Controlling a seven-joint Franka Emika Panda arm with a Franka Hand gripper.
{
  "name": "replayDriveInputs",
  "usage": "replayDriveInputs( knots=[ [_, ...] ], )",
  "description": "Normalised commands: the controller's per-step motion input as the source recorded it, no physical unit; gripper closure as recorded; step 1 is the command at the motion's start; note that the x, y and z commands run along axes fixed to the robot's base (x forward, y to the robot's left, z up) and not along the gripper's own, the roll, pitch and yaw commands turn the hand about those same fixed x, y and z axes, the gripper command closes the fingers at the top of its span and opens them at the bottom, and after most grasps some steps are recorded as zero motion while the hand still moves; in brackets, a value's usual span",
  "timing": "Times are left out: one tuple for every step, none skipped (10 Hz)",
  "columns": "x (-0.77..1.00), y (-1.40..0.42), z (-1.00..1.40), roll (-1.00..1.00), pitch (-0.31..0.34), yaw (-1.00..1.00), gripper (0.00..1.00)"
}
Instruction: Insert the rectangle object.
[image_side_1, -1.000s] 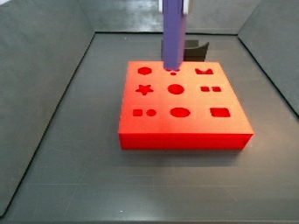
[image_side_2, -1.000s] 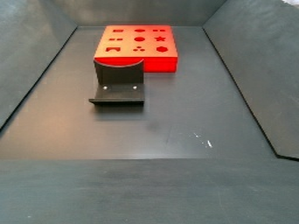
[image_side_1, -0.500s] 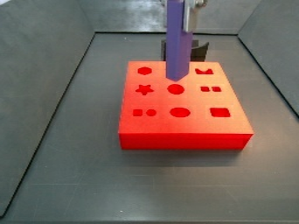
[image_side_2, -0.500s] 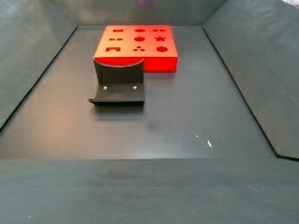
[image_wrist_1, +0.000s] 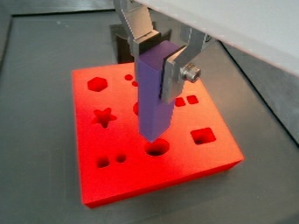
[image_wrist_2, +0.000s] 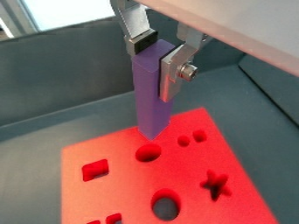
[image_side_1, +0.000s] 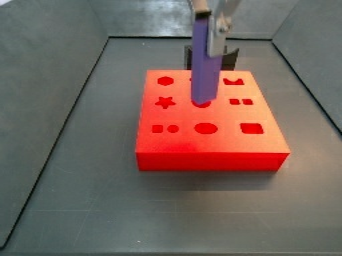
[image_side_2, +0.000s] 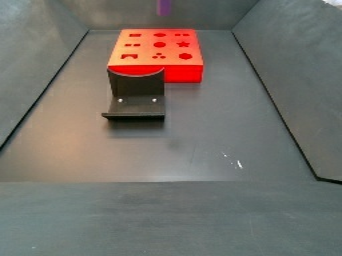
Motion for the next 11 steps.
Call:
replayDriveInputs(
  knots=[
    [0.12,0.03,-0.12,0.32,0.271,-0.44,1.00],
    [0.18,0.00,-0.06,0.36,0.256,-0.38,1.00],
    [0.27,0.00,0.03,0.27,0.156,-0.44,1.00],
    [0.25,-0.09,0.37,0.00,-0.020,-0.78,1.00],
    [0.17,-0.10,0.23,0.08,-0.036,-0.84,1.00],
    [0.14,-0.08,0.25,0.05,-0.020,-0.88,1.00],
    [0.47,-0.01,0.17,0.03,-0.009,-0.64,1.00],
    [0.38,0.00,0.07,0.07,-0.006,-0.71,1.00],
    [0.46,0.00,0.00,0.14,-0.009,-0.63,1.00],
    [0.74,-0.02,-0.16,0.24,0.000,-0.36,1.00],
    [0.75,-0.01,-0.25,0.27,0.000,-0.32,1.00]
  ],
)
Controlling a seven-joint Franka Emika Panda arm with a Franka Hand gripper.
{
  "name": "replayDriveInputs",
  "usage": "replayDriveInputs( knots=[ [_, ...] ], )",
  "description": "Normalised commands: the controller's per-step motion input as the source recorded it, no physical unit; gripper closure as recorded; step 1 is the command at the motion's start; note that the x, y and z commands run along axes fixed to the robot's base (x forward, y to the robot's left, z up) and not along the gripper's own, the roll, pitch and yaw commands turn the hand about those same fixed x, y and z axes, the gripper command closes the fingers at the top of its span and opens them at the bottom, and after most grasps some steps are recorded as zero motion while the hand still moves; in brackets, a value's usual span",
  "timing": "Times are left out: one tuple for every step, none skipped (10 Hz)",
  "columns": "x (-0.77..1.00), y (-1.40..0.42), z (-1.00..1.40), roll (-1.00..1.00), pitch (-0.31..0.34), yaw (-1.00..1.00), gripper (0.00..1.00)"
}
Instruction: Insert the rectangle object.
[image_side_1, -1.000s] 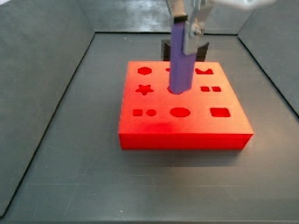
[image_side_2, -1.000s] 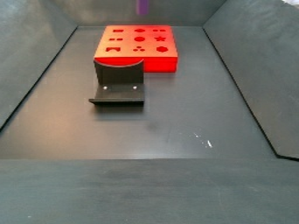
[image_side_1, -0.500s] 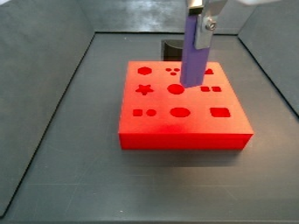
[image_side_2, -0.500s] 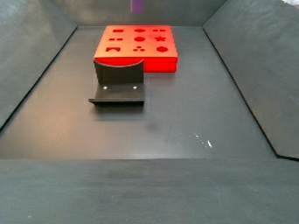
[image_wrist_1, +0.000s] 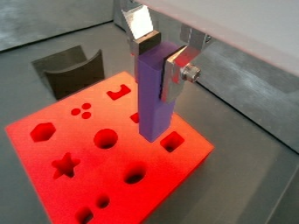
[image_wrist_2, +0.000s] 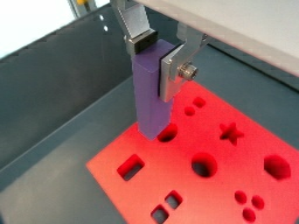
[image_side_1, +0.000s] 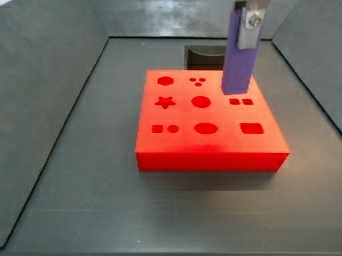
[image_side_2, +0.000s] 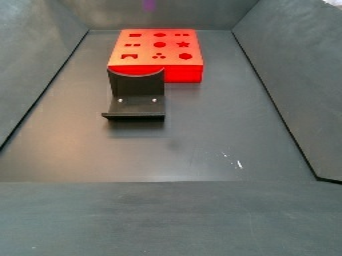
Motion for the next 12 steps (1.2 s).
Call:
replayDriveInputs(
  knots=[
    [0.67,-0.01,-0.27,0.29,0.000,-0.37,1.00],
    [0.65,-0.01,-0.26,0.29,0.020,-0.37,1.00],
    [0.47,-0.07,-0.25,0.27,0.123,-0.41,1.00],
    [0.31,-0.21,-0.32,0.04,0.387,-0.29,1.00],
    [0.24,-0.26,-0.20,-0.01,0.440,-0.29,1.00],
    [0.31,-0.26,-0.14,-0.07,0.471,-0.22,1.00],
    [0.39,-0.25,-0.17,-0.06,0.440,-0.18,1.00],
    [0.44,-0.15,-0.22,0.00,0.454,-0.15,1.00],
    [0.56,0.00,-0.19,0.07,0.486,-0.04,1.00],
    [0.55,0.00,-0.21,0.07,0.469,-0.06,1.00],
    [0.59,0.00,-0.17,0.07,0.417,-0.09,1.00],
    [0.64,-0.05,0.00,0.10,0.293,-0.09,1.00]
  ],
)
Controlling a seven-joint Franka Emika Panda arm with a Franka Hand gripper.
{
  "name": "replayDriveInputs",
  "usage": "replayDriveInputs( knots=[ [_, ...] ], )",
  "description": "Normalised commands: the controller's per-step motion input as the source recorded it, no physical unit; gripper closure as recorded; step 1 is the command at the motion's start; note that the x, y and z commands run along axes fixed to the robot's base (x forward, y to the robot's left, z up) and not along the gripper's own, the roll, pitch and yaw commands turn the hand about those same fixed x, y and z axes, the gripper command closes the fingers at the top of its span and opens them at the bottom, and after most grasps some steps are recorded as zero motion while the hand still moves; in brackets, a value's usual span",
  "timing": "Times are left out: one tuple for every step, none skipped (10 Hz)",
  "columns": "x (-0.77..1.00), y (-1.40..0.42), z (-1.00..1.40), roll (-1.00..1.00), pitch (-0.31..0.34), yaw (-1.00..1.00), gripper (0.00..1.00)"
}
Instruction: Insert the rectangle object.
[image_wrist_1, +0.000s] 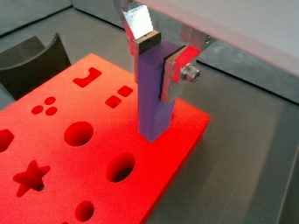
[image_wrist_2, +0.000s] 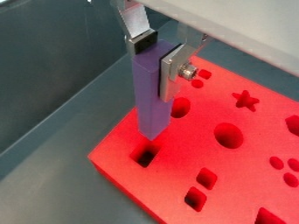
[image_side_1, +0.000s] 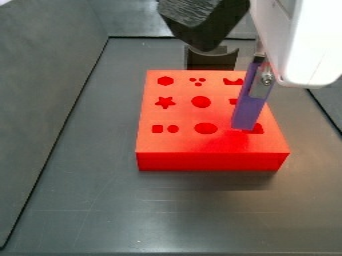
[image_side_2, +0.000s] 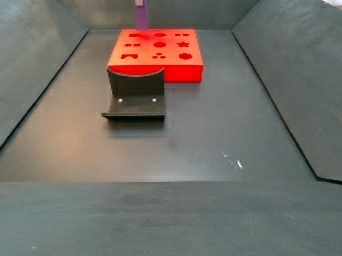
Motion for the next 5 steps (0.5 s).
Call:
replayDriveInputs(
  knots=[
    [0.66,-0.05,0.00,0.06,0.236,-0.09,1.00],
    [0.81,0.00,0.00,0.07,0.191,0.00,1.00],
    [0.79,0.01,0.00,0.05,0.151,0.35,1.00],
    [0.69,0.00,0.00,0.04,0.123,0.44,1.00],
    [0.59,0.00,-0.01,0.04,0.094,0.42,1.00]
  ],
)
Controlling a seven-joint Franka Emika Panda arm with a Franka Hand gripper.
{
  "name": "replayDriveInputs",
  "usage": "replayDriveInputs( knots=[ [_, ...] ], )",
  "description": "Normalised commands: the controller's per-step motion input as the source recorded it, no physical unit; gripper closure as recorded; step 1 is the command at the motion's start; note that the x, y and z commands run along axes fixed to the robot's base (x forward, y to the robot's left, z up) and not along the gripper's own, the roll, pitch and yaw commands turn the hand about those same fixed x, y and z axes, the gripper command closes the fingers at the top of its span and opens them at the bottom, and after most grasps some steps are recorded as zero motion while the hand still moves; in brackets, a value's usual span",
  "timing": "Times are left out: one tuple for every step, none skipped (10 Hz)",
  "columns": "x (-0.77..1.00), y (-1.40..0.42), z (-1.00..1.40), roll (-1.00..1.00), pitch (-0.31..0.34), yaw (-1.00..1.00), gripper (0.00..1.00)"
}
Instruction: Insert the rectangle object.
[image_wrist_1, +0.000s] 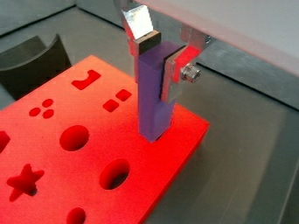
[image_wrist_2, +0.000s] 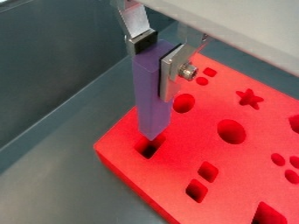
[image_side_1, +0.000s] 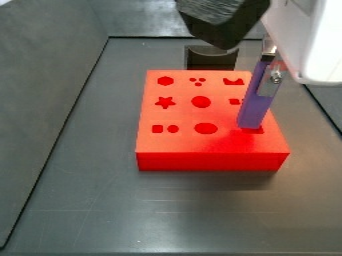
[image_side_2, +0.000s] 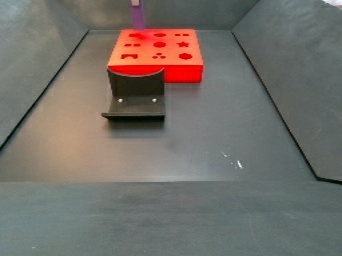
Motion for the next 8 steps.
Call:
replayDriveInputs(
  knots=[
    [0.61,0.00,-0.04,0.05,0.073,0.42,1.00],
    [0.70,0.00,-0.05,0.06,0.069,0.45,1.00],
    [0.71,0.00,-0.05,0.06,0.070,0.38,1.00],
    [0.72,0.00,-0.10,0.09,0.059,0.25,1.00],
    [0.57,-0.03,-0.12,0.06,0.060,0.06,1.00],
    [0.37,0.00,-0.05,0.03,0.057,-0.05,1.00],
    [0.36,0.00,-0.03,0.01,0.036,-0.16,1.00],
    [0.33,0.00,-0.09,0.05,0.026,-0.15,1.00]
  ],
)
